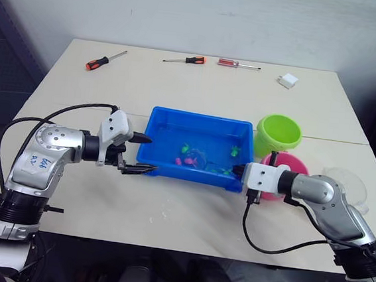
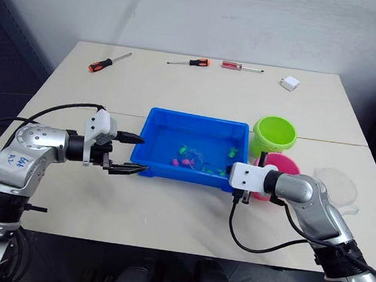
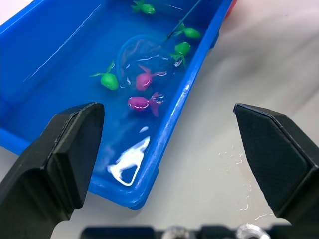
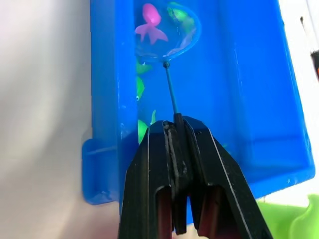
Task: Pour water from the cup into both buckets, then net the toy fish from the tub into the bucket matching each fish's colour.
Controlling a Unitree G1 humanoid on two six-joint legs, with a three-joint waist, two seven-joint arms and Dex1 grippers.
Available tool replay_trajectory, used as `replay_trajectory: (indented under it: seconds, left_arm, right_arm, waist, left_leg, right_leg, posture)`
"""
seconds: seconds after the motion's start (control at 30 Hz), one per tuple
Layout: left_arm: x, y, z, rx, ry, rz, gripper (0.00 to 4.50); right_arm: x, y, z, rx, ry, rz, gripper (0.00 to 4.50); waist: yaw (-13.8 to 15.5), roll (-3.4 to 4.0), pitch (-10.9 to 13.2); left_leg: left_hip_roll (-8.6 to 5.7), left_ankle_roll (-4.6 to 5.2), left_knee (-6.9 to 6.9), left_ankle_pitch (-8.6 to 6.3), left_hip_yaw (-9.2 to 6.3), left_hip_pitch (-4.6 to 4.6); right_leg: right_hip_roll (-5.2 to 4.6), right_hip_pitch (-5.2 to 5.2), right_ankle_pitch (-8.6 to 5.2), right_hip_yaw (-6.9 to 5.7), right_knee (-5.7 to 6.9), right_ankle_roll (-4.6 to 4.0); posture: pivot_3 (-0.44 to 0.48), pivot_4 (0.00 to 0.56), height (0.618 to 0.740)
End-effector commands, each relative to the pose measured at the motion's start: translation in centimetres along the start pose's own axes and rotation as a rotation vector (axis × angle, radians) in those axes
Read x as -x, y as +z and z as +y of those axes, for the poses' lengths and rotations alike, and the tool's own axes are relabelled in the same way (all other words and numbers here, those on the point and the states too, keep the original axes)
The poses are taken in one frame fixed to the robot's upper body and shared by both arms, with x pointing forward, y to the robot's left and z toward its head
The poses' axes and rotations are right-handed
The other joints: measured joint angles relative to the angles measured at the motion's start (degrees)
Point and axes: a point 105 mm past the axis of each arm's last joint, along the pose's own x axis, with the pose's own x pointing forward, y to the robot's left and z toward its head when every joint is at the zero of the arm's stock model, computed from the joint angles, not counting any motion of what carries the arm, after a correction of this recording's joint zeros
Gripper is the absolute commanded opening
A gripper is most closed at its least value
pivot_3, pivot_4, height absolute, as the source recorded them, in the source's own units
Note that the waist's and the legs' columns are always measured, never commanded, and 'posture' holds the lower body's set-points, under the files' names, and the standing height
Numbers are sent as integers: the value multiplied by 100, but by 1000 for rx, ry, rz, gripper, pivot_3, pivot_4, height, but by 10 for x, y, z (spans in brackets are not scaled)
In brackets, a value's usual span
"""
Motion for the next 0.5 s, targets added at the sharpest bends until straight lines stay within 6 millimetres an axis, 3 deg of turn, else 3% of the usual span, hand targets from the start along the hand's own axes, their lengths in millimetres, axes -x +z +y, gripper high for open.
replay_trajectory:
  seconds: [0.03,0.3,0.5]
  left_arm:
    - [2,9,3,-31,21,-40,4487]
    - [-2,13,5,-25,15,-76,4487]
    - [-14,39,2,21,-77,-212,4487]
  right_arm:
    - [8,17,-7,-230,-34,-109,0]
    - [26,16,-9,-569,-68,-151,0]
    - [63,19,-12,-720,-185,-163,0]
  waist:
    - [-2,0,0]
    - [8,0,0]
    - [65,0,0]
  left_leg:
    - [0,0,0,0,0,0]
    - [1,0,0,0,-3,0]
    - [0,5,-2,-3,-5,-6]
  right_leg:
    - [0,0,0,0,0,0]
    - [0,0,0,-2,1,0]
    - [-1,0,0,-4,-2,0]
  posture:
    - [0,150,740]
    - [0,150,740]
    - [0,150,740]
